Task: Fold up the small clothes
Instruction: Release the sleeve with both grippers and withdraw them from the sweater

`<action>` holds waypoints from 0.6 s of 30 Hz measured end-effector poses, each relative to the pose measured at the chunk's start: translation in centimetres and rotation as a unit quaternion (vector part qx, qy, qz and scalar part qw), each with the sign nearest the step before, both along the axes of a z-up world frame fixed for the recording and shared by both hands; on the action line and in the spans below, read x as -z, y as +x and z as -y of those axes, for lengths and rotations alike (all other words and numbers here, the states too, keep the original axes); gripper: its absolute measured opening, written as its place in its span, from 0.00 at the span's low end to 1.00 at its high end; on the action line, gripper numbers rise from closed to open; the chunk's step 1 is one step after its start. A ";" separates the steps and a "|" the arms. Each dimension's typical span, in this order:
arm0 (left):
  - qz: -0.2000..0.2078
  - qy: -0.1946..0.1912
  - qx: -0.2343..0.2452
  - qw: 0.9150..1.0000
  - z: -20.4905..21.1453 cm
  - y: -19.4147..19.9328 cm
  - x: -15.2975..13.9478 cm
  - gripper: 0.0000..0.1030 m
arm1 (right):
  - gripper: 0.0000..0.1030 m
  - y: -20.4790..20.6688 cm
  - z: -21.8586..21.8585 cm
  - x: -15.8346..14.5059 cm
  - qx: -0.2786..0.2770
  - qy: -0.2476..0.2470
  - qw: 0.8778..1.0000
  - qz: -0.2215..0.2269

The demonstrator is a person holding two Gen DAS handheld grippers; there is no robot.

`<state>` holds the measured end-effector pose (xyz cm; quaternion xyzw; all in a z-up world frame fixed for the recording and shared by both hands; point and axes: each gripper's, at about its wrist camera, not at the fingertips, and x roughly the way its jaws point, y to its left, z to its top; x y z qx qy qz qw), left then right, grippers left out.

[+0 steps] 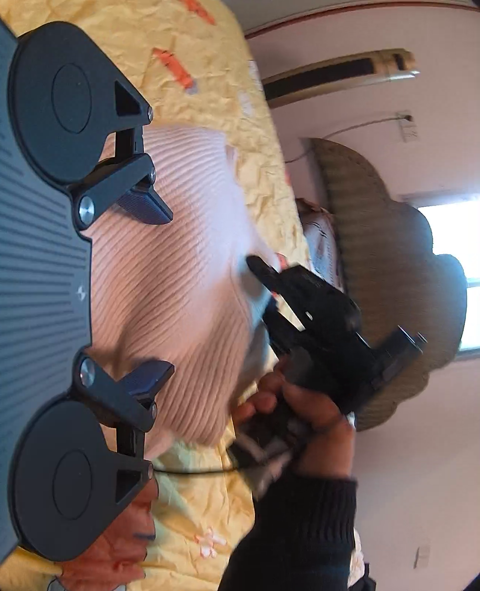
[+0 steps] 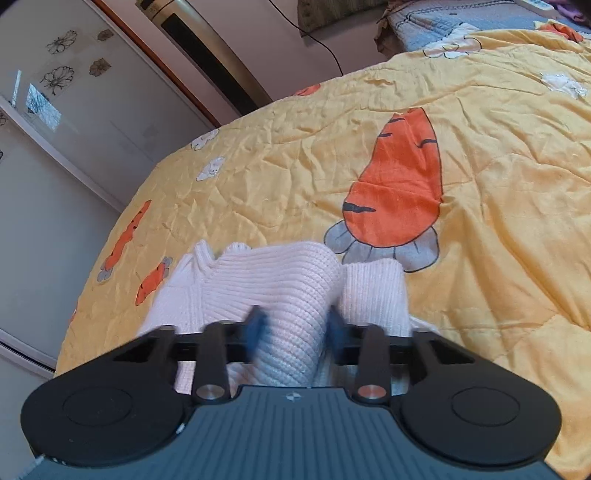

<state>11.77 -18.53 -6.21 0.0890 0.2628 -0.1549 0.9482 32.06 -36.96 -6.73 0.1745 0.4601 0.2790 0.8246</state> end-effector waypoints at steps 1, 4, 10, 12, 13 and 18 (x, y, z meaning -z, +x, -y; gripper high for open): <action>0.003 0.000 0.008 1.000 -0.1 0.0 -0.1 0.79 | 0.23 -0.5 -0.2 -0.2 -0.001 -0.004 1.000 0.015; 0.008 -0.014 0.043 0.999 -0.4 -0.9 -0.6 0.78 | 0.16 -1.7 1.0 -1.8 -0.003 0.012 0.999 0.038; -0.015 -0.024 0.060 0.998 -0.8 -0.9 1.1 0.78 | 0.16 -2.7 4.7 0.1 0.025 0.004 1.000 0.018; -0.027 -0.063 0.067 0.995 -2.3 -1.1 0.1 0.78 | 0.20 -3.2 4.5 1.3 0.035 0.012 0.999 0.034; -0.025 -0.078 0.062 0.995 -3.4 -1.4 -0.4 0.78 | 0.32 -3.4 4.9 1.2 0.051 0.027 0.998 0.031; -0.005 -0.080 0.032 0.996 -8.0 -4.0 -1.1 0.78 | 0.64 -7.6 7.6 -1.5 0.079 0.117 0.989 0.037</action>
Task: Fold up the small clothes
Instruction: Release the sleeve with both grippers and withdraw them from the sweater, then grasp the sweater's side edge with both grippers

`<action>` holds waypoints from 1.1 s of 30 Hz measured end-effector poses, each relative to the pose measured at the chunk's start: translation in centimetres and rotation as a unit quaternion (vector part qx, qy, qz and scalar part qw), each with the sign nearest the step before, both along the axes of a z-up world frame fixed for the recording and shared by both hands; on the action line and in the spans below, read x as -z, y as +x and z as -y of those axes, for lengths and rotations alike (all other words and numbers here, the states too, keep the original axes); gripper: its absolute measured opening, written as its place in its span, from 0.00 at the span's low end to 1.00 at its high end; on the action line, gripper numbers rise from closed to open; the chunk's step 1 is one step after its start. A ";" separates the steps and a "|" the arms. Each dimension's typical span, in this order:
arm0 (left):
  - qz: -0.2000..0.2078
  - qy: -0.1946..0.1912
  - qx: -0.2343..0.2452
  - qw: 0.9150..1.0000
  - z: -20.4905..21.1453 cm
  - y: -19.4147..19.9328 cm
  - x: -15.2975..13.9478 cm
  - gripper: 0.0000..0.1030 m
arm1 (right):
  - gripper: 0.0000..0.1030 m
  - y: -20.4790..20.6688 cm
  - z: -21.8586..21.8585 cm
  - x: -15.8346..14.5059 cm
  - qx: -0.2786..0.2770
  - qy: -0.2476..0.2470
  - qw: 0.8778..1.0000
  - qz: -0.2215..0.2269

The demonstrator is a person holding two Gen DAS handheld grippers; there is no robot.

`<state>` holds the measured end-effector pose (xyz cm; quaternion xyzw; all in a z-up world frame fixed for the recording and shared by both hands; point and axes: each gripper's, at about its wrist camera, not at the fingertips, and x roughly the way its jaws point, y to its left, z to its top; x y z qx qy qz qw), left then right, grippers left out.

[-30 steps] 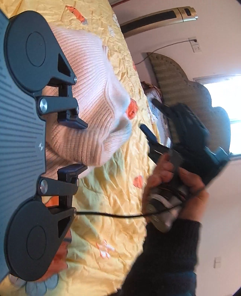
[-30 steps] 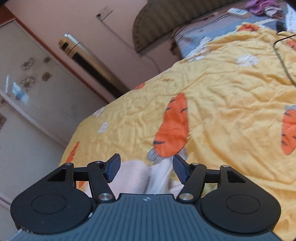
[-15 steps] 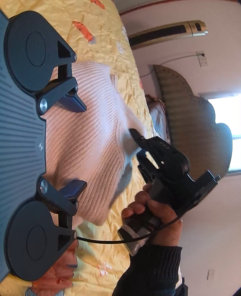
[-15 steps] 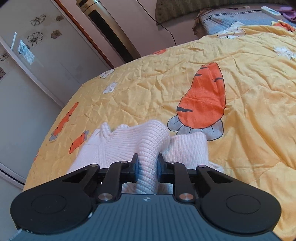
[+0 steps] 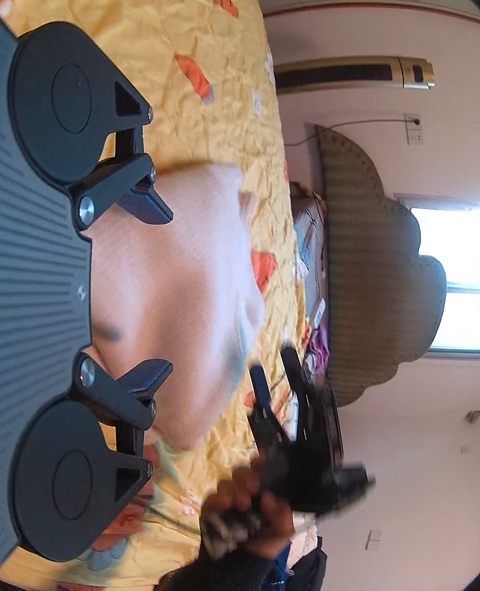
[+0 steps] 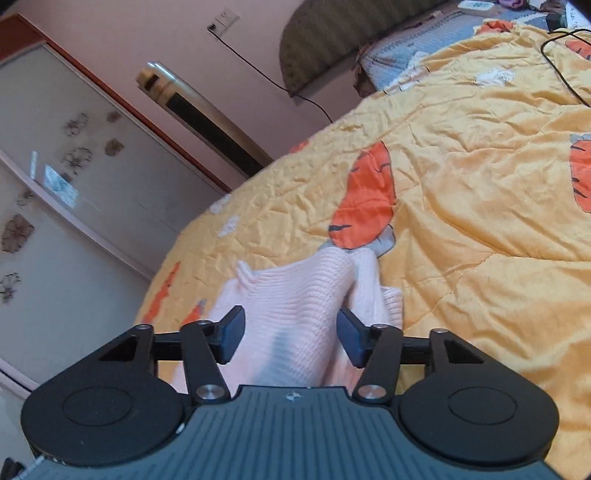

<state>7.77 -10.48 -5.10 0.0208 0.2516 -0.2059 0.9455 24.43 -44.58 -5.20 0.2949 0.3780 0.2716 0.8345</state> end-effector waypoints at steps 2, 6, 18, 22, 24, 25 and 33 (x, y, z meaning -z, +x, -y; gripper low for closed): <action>-0.018 -0.004 0.005 1.000 -0.6 -0.9 0.6 0.78 | 0.64 -3.1 0.9 -1.0 -0.004 0.004 1.000 0.018; -0.050 0.038 -0.008 0.998 -0.2 -1.3 3.1 0.78 | 0.64 -7.9 0.9 -1.2 -0.022 -0.031 0.999 0.022; -0.083 -0.003 -0.049 0.995 -2.3 0.9 2.6 0.29 | 0.23 -10.9 -1.3 -0.8 -0.042 -0.080 0.996 0.023; -0.148 -0.060 -0.074 0.984 -4.5 1.5 4.6 0.29 | 0.18 -12.1 0.3 1.4 -0.025 -0.070 0.997 -0.007; -0.148 -0.071 -0.082 0.983 -4.5 1.4 4.6 0.29 | 0.17 -12.2 0.8 2.2 -0.014 -0.047 0.999 -0.013; -0.141 -0.064 -0.079 0.985 -4.2 1.2 4.3 0.29 | 0.18 -12.1 0.7 2.3 -0.013 -0.040 0.999 -0.012; -0.077 0.007 -0.066 0.995 -2.1 -0.4 2.4 0.38 | 0.59 -12.8 2.0 0.1 0.013 0.000 1.000 0.002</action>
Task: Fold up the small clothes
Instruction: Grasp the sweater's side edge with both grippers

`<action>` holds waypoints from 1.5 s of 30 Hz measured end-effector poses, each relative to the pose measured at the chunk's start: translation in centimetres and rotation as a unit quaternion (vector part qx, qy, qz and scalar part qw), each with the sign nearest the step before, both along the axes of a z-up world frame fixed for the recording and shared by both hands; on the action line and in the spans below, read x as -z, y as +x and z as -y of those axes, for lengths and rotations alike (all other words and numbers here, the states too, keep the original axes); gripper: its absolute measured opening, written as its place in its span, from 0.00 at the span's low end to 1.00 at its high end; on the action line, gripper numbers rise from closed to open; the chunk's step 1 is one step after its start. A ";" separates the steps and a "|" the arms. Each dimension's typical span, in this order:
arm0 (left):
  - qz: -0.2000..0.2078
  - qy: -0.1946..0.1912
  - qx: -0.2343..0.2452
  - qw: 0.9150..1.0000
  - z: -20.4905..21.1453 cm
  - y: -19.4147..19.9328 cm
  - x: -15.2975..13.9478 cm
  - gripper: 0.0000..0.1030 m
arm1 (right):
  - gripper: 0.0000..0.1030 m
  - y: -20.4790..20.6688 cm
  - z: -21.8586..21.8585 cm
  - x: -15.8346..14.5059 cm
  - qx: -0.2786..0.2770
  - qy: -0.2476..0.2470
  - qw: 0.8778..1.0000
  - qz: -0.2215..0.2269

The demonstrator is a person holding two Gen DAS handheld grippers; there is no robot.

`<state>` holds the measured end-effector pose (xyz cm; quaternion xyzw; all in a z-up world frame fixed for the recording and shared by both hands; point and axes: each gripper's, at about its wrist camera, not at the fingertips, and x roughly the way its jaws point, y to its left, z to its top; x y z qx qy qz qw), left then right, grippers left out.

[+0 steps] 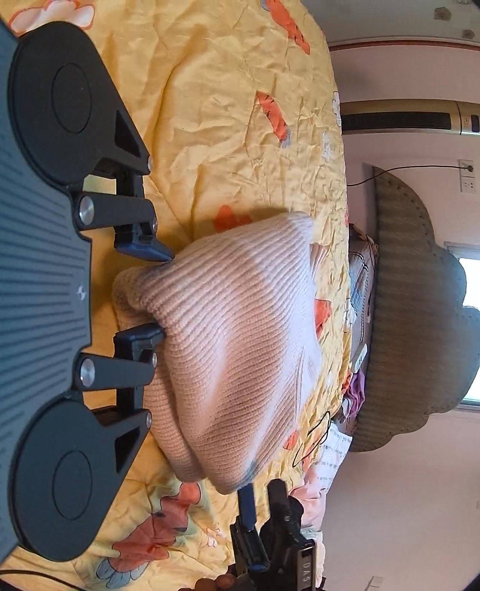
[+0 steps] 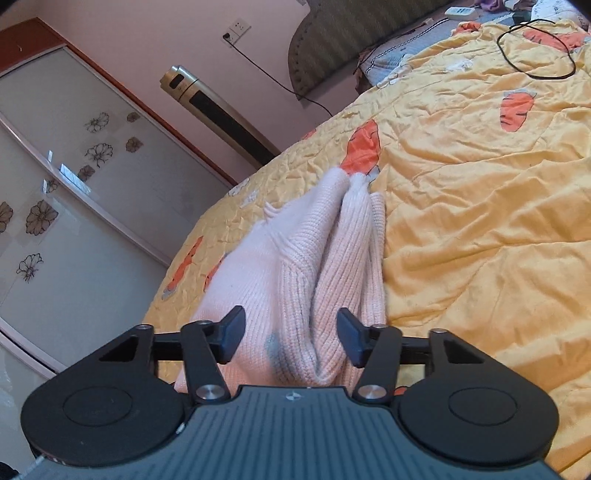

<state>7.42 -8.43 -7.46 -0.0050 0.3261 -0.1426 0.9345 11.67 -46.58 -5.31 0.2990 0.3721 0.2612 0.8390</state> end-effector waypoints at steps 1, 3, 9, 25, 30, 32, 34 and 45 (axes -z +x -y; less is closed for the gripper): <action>-0.002 0.003 0.002 1.000 0.1 0.1 0.1 0.40 | 0.58 -0.1 0.1 0.0 0.005 -0.013 1.000 -0.004; -0.005 0.014 0.010 1.000 0.6 0.0 0.4 0.62 | 0.58 -0.1 0.3 0.5 0.014 -0.026 0.999 -0.019; 0.063 0.030 0.022 0.997 2.4 -0.1 -0.6 0.67 | 0.58 -0.1 -1.3 1.1 -0.024 -0.021 0.999 -0.024; 0.046 0.067 0.082 0.993 3.4 0.1 -0.4 0.71 | 0.38 1.3 -2.9 0.8 -0.040 -0.024 0.998 -0.034; 0.041 0.115 0.068 0.990 3.8 1.2 1.1 0.75 | 0.48 1.1 -4.1 1.1 -0.054 -0.051 0.997 -0.031; 0.039 0.096 0.048 0.993 3.1 1.5 0.7 0.73 | 0.48 1.0 -4.9 1.1 -0.056 -0.072 0.996 -0.023; 0.038 0.071 0.035 0.996 2.4 1.8 0.2 0.53 | 0.40 0.9 -4.9 0.9 -0.057 -0.072 0.996 -0.016; -0.008 0.039 0.072 0.997 -0.5 2.4 0.0 0.29 | 0.26 0.0 -3.5 1.9 -0.052 -0.064 0.996 -0.039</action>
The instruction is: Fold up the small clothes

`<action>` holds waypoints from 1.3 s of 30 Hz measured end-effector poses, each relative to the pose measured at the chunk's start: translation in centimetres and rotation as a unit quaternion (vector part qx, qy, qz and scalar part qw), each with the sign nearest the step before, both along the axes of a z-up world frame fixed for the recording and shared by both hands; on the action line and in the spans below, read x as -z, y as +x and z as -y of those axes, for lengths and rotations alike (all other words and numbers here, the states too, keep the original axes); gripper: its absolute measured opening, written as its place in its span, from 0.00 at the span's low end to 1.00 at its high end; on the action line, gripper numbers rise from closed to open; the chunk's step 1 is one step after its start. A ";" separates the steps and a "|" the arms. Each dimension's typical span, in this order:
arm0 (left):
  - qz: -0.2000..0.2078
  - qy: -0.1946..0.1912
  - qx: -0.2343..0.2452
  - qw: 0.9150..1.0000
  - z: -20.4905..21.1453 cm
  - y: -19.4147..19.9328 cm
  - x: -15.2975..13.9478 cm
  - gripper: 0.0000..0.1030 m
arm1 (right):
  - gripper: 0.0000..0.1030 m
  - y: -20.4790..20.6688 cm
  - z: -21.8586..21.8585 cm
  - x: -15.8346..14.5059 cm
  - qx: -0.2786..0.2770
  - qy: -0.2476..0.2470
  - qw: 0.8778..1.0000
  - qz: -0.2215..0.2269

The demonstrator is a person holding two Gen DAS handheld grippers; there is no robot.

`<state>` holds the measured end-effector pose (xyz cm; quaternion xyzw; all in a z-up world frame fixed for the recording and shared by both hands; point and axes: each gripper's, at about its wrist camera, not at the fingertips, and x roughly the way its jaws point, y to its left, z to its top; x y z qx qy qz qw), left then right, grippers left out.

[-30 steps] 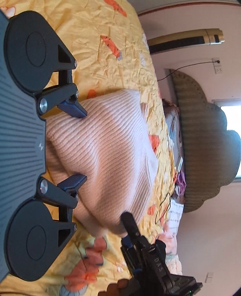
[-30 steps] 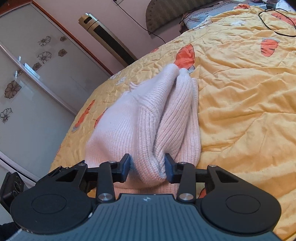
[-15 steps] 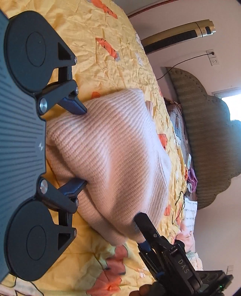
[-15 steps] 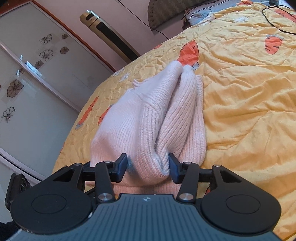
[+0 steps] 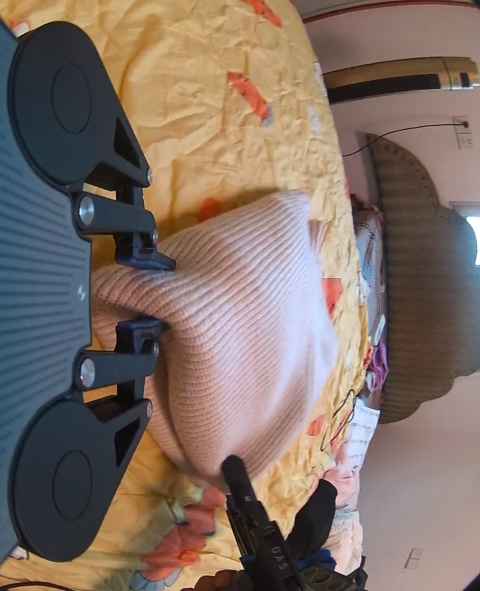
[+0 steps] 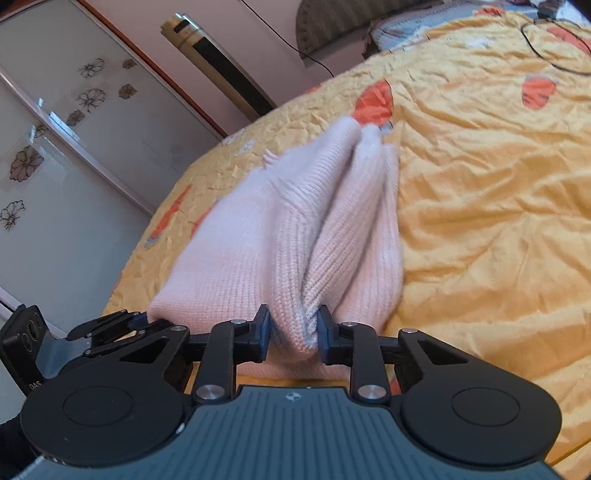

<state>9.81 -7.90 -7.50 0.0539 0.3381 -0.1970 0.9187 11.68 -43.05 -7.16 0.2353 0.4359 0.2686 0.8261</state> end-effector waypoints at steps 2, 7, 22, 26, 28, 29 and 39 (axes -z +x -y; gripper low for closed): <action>-0.010 -0.008 0.019 1.000 -0.4 -0.3 -0.6 0.33 | 0.26 -0.1 0.0 1.0 0.007 0.022 1.000 -0.001; -0.050 -0.180 0.013 0.982 -6.2 0.4 -3.1 0.74 | 0.70 -0.6 1.2 -1.4 0.008 0.053 0.998 0.012; -0.239 -0.403 -0.125 0.875 -6.0 11.8 5.1 0.88 | 0.98 10.5 -0.1 4.3 0.041 0.109 0.990 -0.081; -0.211 -0.333 -0.117 0.911 -4.6 11.7 3.5 0.62 | 0.91 10.2 -1.9 3.6 0.024 0.080 0.995 -0.061; -0.201 -0.311 -0.113 0.922 -4.3 11.7 2.3 0.56 | 0.66 9.6 -2.7 2.8 0.009 0.038 0.999 -0.037; -0.193 -0.293 -0.110 0.930 -3.9 11.6 1.6 0.54 | 0.64 9.3 -2.8 2.3 0.006 0.038 0.999 -0.030; -0.122 -0.211 -0.164 0.956 -10.2 11.7 -1.0 0.55 | 0.58 10.7 -8.9 0.6 -0.038 0.079 0.996 0.011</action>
